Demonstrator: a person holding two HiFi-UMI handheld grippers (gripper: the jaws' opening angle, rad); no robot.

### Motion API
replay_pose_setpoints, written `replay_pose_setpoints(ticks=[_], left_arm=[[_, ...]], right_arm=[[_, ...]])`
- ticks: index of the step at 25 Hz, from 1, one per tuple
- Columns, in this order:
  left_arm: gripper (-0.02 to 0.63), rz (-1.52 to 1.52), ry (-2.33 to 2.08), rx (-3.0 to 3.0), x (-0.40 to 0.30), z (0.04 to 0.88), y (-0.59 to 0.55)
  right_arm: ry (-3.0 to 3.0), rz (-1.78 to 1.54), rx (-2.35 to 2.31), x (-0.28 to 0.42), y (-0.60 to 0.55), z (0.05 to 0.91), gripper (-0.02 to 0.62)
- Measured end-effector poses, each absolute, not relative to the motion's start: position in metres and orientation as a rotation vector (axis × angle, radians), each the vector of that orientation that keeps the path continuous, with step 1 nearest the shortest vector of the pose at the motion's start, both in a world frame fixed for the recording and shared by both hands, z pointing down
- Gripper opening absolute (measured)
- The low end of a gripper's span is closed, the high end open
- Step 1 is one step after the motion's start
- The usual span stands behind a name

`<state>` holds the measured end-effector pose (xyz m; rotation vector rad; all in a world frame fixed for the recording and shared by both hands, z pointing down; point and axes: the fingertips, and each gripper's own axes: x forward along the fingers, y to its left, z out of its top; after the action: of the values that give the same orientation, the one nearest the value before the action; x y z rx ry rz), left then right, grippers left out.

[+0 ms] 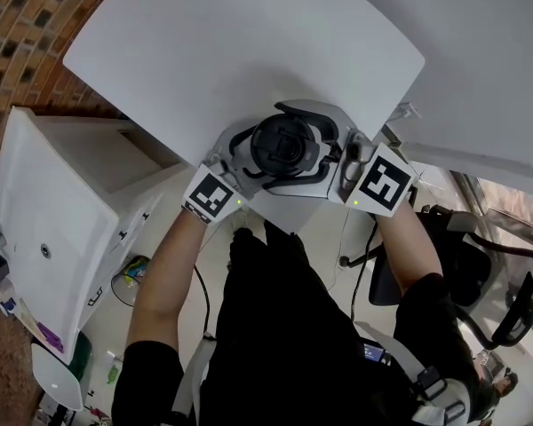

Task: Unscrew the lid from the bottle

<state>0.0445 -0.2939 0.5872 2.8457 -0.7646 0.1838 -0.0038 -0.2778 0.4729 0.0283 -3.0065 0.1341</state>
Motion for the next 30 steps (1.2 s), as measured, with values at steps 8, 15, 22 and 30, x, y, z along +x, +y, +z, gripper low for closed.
replay_pose_setpoints(ticks=[8, 15, 22, 30], left_arm=[[0.387, 0.187, -0.761, 2.838, 0.041, 0.588, -0.294], [0.386, 0.186, -0.759, 2.84, 0.043, 0.588, -0.294], [0.387, 0.191, -0.765, 2.841, 0.044, 0.589, -0.294], [0.387, 0.194, -0.763, 2.84, 0.044, 0.589, -0.294]], right_arm=[[-3.032, 0.109, 0.315, -0.007, -0.283, 0.469, 0.528], [-3.007, 0.105, 0.642, -0.001, -0.29, 0.469, 0.529], [-2.963, 0.123, 0.841, 0.0, -0.296, 0.473, 0.525], [-2.953, 0.175, 0.819, -0.002, -0.294, 0.477, 0.462]])
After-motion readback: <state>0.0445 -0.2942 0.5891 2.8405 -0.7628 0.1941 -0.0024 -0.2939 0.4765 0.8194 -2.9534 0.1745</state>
